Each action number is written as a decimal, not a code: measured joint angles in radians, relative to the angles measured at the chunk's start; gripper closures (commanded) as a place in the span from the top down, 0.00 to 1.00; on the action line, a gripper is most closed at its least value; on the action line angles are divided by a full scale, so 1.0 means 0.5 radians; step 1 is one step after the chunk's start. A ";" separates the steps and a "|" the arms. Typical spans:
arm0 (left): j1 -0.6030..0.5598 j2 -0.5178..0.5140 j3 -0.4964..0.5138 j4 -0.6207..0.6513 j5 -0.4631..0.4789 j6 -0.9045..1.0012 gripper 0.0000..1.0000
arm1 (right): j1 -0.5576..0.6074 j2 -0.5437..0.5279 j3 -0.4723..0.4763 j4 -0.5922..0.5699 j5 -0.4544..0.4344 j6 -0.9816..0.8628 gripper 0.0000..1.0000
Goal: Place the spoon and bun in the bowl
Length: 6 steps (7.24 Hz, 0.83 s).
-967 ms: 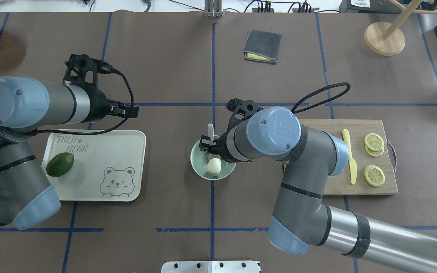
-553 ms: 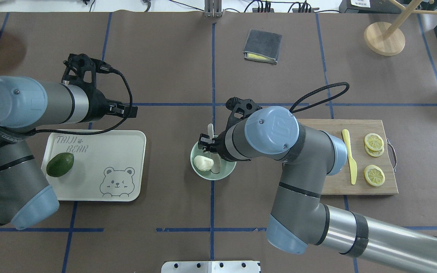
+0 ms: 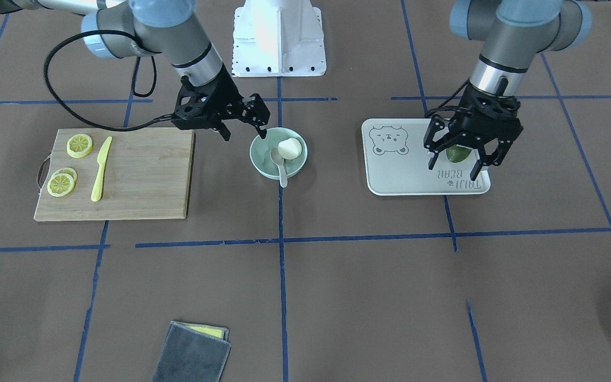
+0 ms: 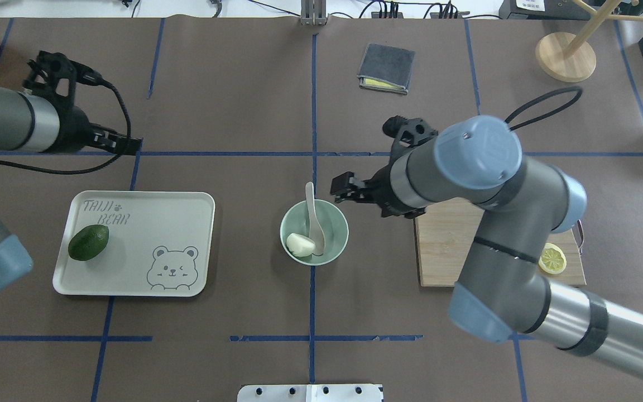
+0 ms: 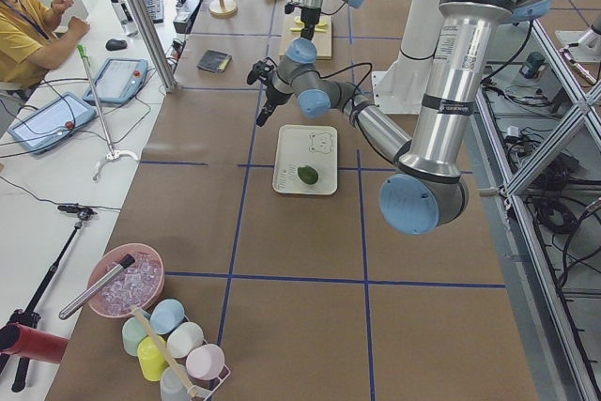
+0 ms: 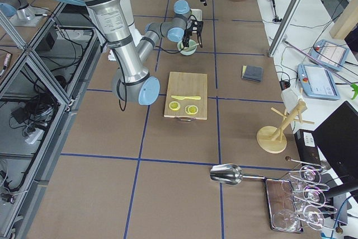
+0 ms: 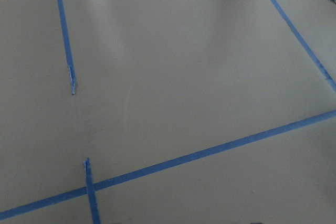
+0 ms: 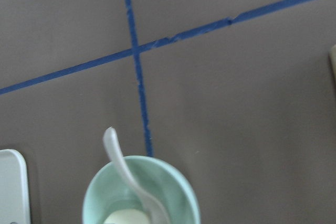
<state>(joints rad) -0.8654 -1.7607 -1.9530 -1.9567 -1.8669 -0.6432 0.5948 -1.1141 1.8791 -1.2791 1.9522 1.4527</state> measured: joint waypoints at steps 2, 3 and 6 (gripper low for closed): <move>-0.437 0.180 0.057 -0.004 -0.538 0.317 1.00 | 0.445 -0.344 0.056 -0.006 0.368 -0.579 1.00; -0.629 0.281 0.125 -0.015 -0.756 0.379 1.00 | 0.654 -0.512 0.059 -0.008 0.513 -0.888 1.00; -0.915 0.401 0.279 -0.019 -0.926 0.684 1.00 | 1.203 -0.950 0.010 -0.017 0.829 -1.760 1.00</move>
<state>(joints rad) -1.3227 -1.5599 -1.8136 -1.9660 -2.3298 -0.3011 1.1962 -1.5891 1.8841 -1.2876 2.3666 0.5725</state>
